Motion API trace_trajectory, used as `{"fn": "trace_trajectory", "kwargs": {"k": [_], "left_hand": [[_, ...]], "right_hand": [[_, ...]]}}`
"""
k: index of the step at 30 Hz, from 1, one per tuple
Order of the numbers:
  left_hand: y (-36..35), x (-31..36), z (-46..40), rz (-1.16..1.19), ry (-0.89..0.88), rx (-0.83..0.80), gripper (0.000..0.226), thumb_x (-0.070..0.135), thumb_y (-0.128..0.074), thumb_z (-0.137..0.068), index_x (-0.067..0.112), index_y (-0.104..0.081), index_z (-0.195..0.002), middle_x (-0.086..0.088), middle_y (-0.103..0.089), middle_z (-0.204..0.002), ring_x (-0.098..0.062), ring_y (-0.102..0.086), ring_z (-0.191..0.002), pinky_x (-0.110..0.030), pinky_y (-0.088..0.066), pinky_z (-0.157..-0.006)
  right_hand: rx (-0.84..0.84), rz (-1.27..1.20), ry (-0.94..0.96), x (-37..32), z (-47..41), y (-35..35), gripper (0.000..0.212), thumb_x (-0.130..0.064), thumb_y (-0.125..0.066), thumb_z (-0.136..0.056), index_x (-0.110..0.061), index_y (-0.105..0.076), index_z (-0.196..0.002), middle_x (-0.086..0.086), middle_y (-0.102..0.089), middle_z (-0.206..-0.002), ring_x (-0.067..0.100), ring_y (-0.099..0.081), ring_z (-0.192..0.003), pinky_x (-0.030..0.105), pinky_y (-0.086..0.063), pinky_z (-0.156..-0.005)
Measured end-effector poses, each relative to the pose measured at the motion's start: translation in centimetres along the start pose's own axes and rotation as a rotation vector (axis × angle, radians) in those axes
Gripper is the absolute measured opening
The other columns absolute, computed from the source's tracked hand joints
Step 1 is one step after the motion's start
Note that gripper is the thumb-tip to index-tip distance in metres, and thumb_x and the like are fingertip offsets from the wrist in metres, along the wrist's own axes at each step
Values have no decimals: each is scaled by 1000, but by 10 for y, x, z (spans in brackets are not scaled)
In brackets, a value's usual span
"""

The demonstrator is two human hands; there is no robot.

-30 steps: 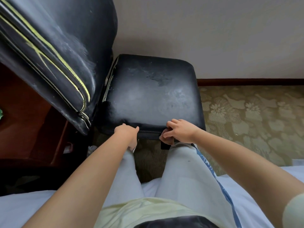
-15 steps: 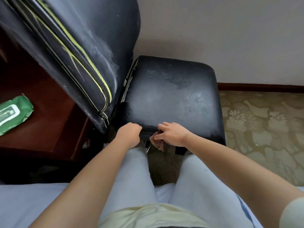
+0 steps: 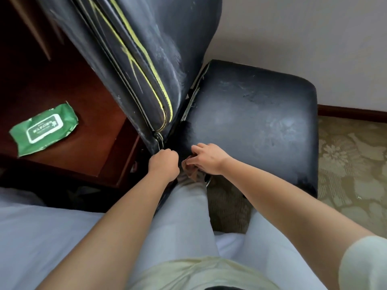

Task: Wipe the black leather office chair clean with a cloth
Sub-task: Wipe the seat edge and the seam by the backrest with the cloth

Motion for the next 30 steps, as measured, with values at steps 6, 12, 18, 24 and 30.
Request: {"fn": "trace_trajectory", "kwargs": {"k": [6,12,18,24,30], "left_hand": [[-5,-5,2,18,50,-17,27,11,-47,-93,7,-53,-120,-10,-54,-125,-27,-52,-116,-36,-46,-83],[-2,-12,-11,19,99,6,34,12,-47,-95,6,-49,-129,-9,-51,-128,-26,-51,-117,-34,-46,-82],[7,-23,-18,96,152,12,34,14,-49,-95,5,-49,-128,-10,-50,-129,-28,-50,-118,-36,-44,-79],[11,-29,-24,157,133,19,35,12,-48,-94,5,-46,-129,-9,-47,-131,-27,-48,-120,-35,-44,-87],[9,-16,-34,188,79,-10,31,8,-45,-92,5,-48,-123,-9,-47,-128,-28,-46,-119,-37,-43,-87]], "right_hand": [[49,-59,-62,-3,-30,2,40,-25,-46,-97,-43,-47,-133,5,-48,-106,26,-47,-99,32,-29,-67],[62,-69,-87,-4,-56,6,42,-29,-43,-99,-42,-40,-139,3,-46,-111,23,-45,-103,30,-28,-71],[65,-215,-240,2,-88,12,41,-33,-51,-95,-44,-45,-134,2,-44,-102,25,-46,-102,30,-30,-69],[57,-272,-304,27,-102,13,39,-35,-49,-95,-37,-49,-133,5,-49,-111,28,-47,-110,31,-33,-74],[86,-253,-386,58,-105,15,40,-33,-50,-93,-39,-50,-133,6,-50,-112,30,-47,-110,33,-38,-80]]}}
Point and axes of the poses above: each hand's wrist, its own z-axis away from the middle knuckle, its own y-axis out of the back of the hand, x = y × z, the point moved 4 cm from there along -z, towards the middle knuckle
